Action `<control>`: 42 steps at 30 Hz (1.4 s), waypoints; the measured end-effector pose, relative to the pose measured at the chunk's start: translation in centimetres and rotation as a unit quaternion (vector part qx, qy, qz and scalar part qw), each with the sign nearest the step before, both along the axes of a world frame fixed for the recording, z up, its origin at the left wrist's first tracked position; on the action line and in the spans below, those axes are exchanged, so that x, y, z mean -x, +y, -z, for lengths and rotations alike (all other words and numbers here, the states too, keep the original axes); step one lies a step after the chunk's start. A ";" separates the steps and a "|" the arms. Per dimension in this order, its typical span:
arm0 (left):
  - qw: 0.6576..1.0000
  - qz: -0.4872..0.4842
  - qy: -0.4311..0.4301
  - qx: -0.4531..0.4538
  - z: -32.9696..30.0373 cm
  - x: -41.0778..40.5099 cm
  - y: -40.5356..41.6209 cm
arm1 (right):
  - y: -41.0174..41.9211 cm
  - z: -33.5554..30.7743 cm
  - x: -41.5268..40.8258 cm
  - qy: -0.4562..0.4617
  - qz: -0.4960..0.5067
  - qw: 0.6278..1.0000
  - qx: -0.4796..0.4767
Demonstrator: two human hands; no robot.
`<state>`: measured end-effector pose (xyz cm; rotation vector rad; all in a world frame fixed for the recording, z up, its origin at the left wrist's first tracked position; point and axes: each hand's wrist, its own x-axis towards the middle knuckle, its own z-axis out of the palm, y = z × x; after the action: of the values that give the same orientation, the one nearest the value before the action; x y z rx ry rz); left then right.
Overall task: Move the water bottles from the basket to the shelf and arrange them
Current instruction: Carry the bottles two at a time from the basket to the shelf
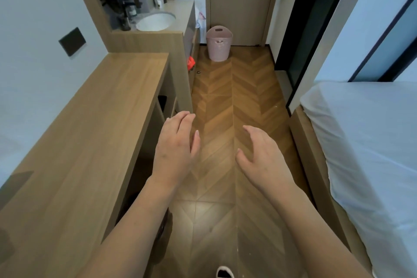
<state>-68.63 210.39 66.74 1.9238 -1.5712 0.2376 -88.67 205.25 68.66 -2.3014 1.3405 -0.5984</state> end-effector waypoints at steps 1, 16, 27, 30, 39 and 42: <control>1.000 0.003 0.001 -0.003 0.1 -0.3 -1.8 | -1.7 0.0 -0.4 -0.001 0.002 1.000 -0.003; 0.998 0.055 0.007 -0.002 1.5 -11.4 -32.5 | -30.6 0.9 -11.2 0.014 0.050 0.999 -0.007; 0.995 0.097 0.000 -0.009 0.2 -17.6 -54.1 | -50.7 0.0 -17.5 0.011 0.080 0.997 -0.004; 0.995 0.099 0.000 -0.010 0.8 -18.7 -60.4 | -56.8 0.7 -18.5 0.012 0.080 0.997 -0.006; 0.994 0.102 -0.018 -0.016 0.7 -20.3 -82.2 | -78.8 1.1 -20.1 0.013 0.081 0.997 0.009; 0.996 0.092 -0.011 -0.011 0.1 -21.0 -89.0 | -85.4 0.9 -20.5 0.020 0.069 0.997 0.012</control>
<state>-47.62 121.40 66.64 1.7844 -1.7598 0.1627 -68.14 119.86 67.72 -2.2643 1.5269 -0.6185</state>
